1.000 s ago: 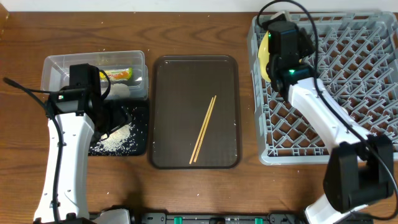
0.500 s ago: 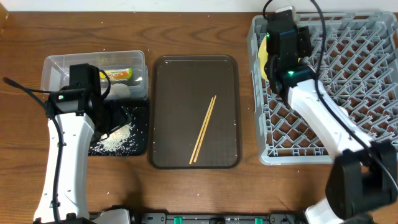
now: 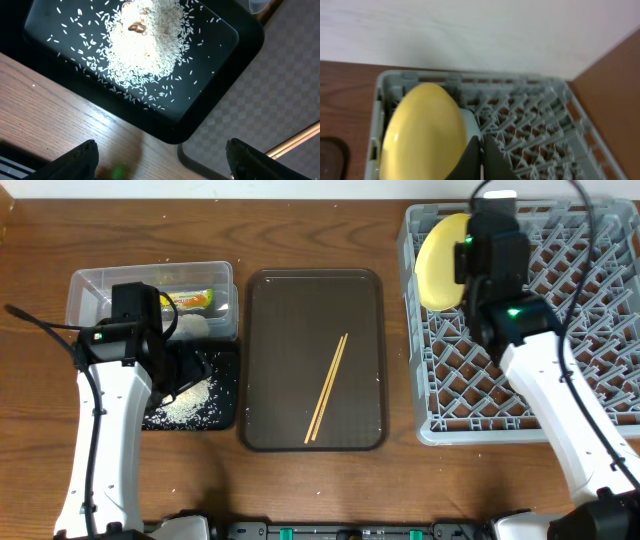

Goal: Sort waste into correct bins and load items into the dishwasher rack
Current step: 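Stand the yellow plate upright in the rack's left slots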

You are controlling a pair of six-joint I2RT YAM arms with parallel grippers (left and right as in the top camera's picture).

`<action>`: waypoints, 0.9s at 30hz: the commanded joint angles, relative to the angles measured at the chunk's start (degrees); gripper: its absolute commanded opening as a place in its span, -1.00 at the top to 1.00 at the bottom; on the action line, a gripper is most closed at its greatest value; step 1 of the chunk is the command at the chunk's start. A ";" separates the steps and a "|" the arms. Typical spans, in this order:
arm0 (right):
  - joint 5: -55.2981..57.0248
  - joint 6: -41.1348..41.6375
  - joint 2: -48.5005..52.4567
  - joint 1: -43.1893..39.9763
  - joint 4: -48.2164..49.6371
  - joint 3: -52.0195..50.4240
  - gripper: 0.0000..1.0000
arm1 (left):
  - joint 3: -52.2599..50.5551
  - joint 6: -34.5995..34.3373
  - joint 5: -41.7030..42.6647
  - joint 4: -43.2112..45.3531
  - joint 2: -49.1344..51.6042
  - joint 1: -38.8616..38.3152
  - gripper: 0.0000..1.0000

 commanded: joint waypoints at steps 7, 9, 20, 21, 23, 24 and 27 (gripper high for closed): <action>-3.08 6.36 1.44 -9.94 -2.01 0.37 0.98 | -0.22 -0.52 -1.05 -0.15 -0.20 0.17 -0.68; -5.51 6.32 2.40 -11.15 -2.05 0.37 0.98 | -0.22 -0.52 -1.05 -0.17 -0.20 0.17 -0.68; -26.08 7.56 9.92 -12.76 -1.53 0.37 0.99 | -0.22 -0.52 -1.05 -0.17 -0.20 0.17 -0.68; -27.82 7.56 10.14 -12.76 -1.36 0.37 0.98 | -0.22 -0.50 -1.05 -0.17 -0.20 0.17 -0.69; -30.03 7.52 10.32 -12.76 -0.76 0.37 0.98 | -0.22 -0.52 -1.05 -0.17 -0.20 0.20 -0.68; -30.38 7.50 10.27 -12.76 -0.42 0.37 0.98 | -0.22 -0.50 -1.05 -0.17 -0.20 0.17 -0.68; -31.21 7.37 9.79 -12.76 0.42 0.37 0.98 | -0.22 -0.50 -1.05 -0.17 -0.20 0.17 -0.68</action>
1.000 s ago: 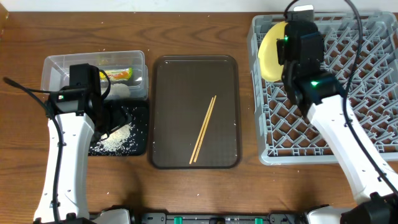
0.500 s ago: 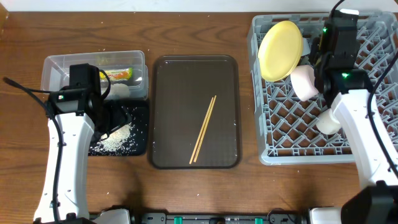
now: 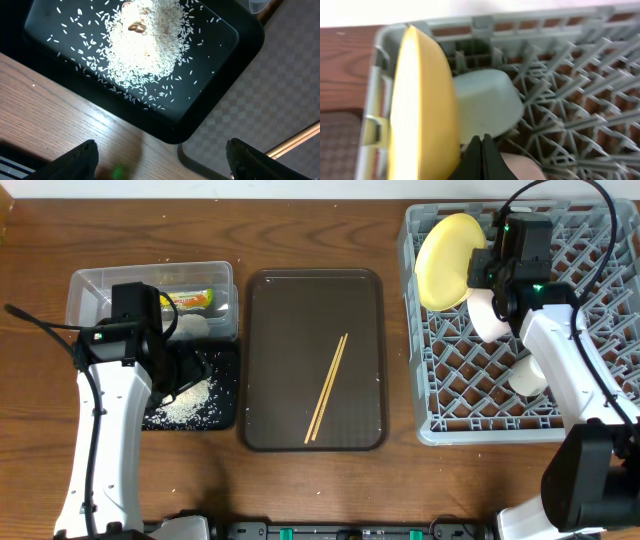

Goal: Sort waste into correct bins and load items into the dishwasher rack
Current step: 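Stand the yellow plate upright in the rack's left slots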

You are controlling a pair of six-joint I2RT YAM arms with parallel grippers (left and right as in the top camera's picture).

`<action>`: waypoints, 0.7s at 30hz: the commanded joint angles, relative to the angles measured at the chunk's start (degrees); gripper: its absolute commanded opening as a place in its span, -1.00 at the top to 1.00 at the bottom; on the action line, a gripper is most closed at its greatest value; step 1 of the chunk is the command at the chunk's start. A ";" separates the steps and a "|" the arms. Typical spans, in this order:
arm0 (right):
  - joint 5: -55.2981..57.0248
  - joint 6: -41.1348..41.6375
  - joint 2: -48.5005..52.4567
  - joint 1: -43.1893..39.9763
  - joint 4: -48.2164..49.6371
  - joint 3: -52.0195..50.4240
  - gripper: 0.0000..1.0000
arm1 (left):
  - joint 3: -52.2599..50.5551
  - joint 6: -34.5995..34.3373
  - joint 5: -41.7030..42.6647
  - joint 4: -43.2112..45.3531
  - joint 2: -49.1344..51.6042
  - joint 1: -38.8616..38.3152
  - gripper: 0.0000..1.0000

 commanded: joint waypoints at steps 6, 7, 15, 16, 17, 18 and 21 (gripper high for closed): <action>-8.94 0.83 -1.70 -0.48 2.32 0.39 0.98 | -0.22 -0.52 -1.07 -0.15 -0.20 0.17 -0.68; -9.46 0.85 -1.81 -0.48 2.49 0.39 0.98 | -0.22 -0.52 -1.07 -0.15 -0.20 0.17 -0.68; -10.88 0.85 -2.54 -0.48 2.34 0.39 0.98 | -0.22 -0.50 -1.07 -0.15 -0.20 0.17 -0.68; -10.05 0.85 -2.54 -0.48 2.05 0.39 0.97 | -0.22 -0.52 -1.07 -0.15 -0.20 0.17 -0.68; -9.29 0.85 -2.54 -0.48 1.68 0.39 0.97 | -0.22 -0.52 -1.07 -0.17 -0.20 0.17 -0.68; -8.33 0.83 -2.60 -0.48 1.07 0.39 0.90 | -0.22 -0.50 -1.07 -0.17 -0.20 0.17 -0.68; -3.23 0.85 -3.89 -0.48 -1.95 0.39 0.88 | -0.22 -0.50 -1.07 -0.35 -0.20 0.20 -0.68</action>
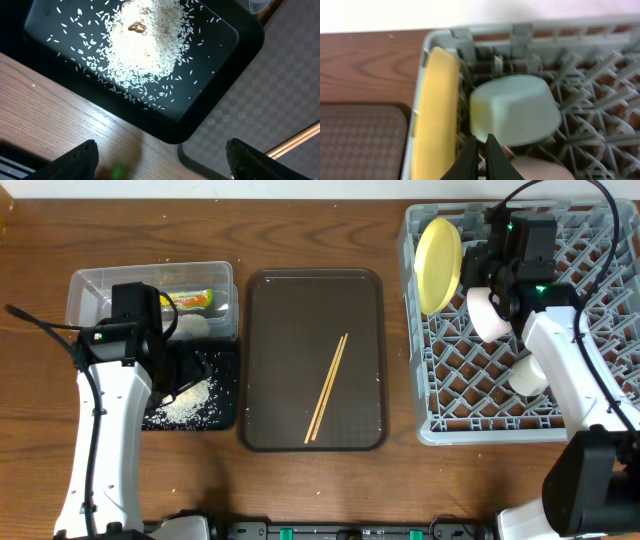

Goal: Sort waste into correct bins and load items into the dishwasher rack
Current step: 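Stand the yellow plate upright in the rack's left slots, then move the right gripper to the wooden chopsticks on the tray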

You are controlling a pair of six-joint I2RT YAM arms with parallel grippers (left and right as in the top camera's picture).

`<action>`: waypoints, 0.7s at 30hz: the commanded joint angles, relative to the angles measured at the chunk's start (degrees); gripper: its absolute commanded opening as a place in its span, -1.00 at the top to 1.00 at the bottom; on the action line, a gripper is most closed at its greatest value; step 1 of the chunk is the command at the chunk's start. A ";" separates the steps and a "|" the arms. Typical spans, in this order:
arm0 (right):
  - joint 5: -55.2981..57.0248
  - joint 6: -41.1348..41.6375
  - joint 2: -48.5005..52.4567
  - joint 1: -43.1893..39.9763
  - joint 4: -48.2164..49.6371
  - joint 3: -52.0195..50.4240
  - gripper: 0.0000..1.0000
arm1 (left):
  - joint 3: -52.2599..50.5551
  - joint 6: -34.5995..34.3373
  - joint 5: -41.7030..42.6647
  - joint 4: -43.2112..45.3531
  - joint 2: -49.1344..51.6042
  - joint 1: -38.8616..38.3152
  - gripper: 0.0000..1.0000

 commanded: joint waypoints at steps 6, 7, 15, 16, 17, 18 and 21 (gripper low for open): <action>5.77 0.26 -10.67 0.59 -8.81 0.39 0.46 | -0.22 -0.50 -1.11 -0.33 -0.20 0.20 -0.76; 4.55 0.24 -11.96 1.31 -10.34 0.39 0.38 | -0.22 -0.50 -1.14 -0.33 -0.20 0.20 -0.77; -9.60 1.33 -15.96 12.74 -23.06 0.39 0.02 | -0.22 -0.46 -1.16 -1.25 -0.20 0.20 -0.80; -9.66 2.51 -15.61 14.69 -24.37 0.39 0.01 | -0.22 -0.46 -1.16 -1.40 -0.20 0.20 -0.80; -9.60 3.93 -15.19 16.63 -25.53 0.39 -0.03 | -0.22 -0.46 -1.16 -1.62 -0.20 0.20 -0.80; -9.62 5.18 -14.62 18.62 -26.45 0.39 -0.05 | -0.22 -0.44 -1.16 -1.77 -0.20 0.20 -0.81; -9.62 8.59 -11.93 24.35 -27.98 0.37 -0.18 | -0.22 -0.44 -1.14 -1.88 -0.20 0.20 -0.81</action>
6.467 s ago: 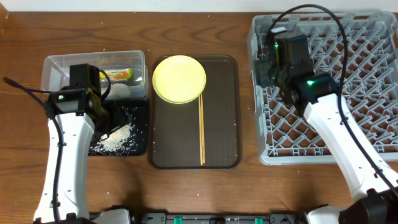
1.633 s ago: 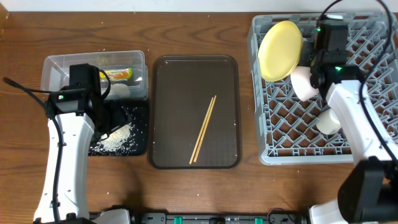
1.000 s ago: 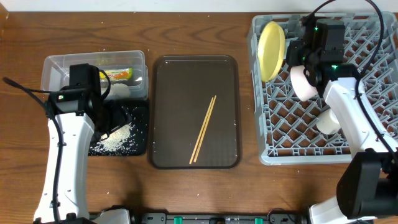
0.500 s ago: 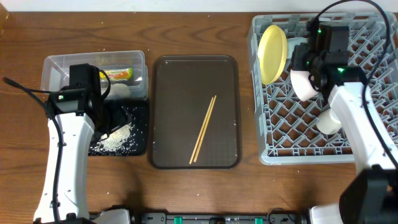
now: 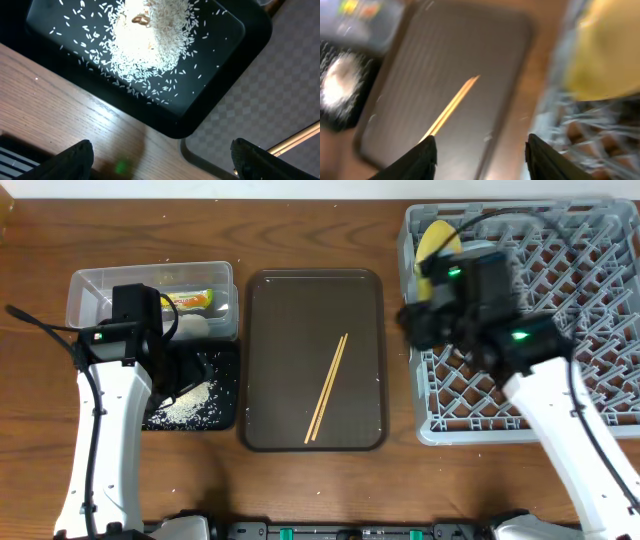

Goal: Sort waste into correct bins and load items into the dishwasher rack
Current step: 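Move the right gripper to the wooden chopsticks on the tray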

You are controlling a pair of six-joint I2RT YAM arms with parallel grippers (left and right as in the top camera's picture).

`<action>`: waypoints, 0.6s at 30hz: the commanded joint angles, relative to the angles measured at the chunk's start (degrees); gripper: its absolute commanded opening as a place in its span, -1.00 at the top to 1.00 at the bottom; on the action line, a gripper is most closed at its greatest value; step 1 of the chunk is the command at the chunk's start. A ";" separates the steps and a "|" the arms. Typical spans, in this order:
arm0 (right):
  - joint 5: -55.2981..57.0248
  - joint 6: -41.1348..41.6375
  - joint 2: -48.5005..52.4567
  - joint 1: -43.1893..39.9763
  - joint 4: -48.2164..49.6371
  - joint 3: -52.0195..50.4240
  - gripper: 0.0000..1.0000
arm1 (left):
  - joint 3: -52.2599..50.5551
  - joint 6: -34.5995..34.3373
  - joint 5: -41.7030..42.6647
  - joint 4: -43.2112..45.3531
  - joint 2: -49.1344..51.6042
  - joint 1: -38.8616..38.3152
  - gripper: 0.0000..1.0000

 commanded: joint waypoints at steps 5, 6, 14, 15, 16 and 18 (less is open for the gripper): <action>-2.29 13.40 9.14 12.37 -0.68 0.22 -0.31 | -0.22 -0.42 -0.94 -0.81 -0.20 0.20 -0.81; -2.29 15.04 10.80 13.68 -0.52 0.22 -0.31 | -0.22 -0.42 -0.94 -0.96 -0.20 0.20 -0.81; -2.03 23.61 21.81 19.74 -0.59 0.22 -0.16 | -0.22 -0.42 -0.94 -1.55 -0.20 0.20 -0.81; -2.03 25.05 23.17 20.20 -0.57 0.22 -0.13 | -0.22 -0.42 -0.94 -1.57 -0.20 0.20 -0.81; -2.01 26.43 24.48 20.57 -0.55 0.22 -0.12 | -0.22 -0.42 -0.94 -1.57 -0.20 0.17 -0.81; -1.99 28.81 27.34 21.11 -0.52 0.22 -0.11 | -0.22 -0.42 -0.94 -1.57 -0.20 0.20 -0.81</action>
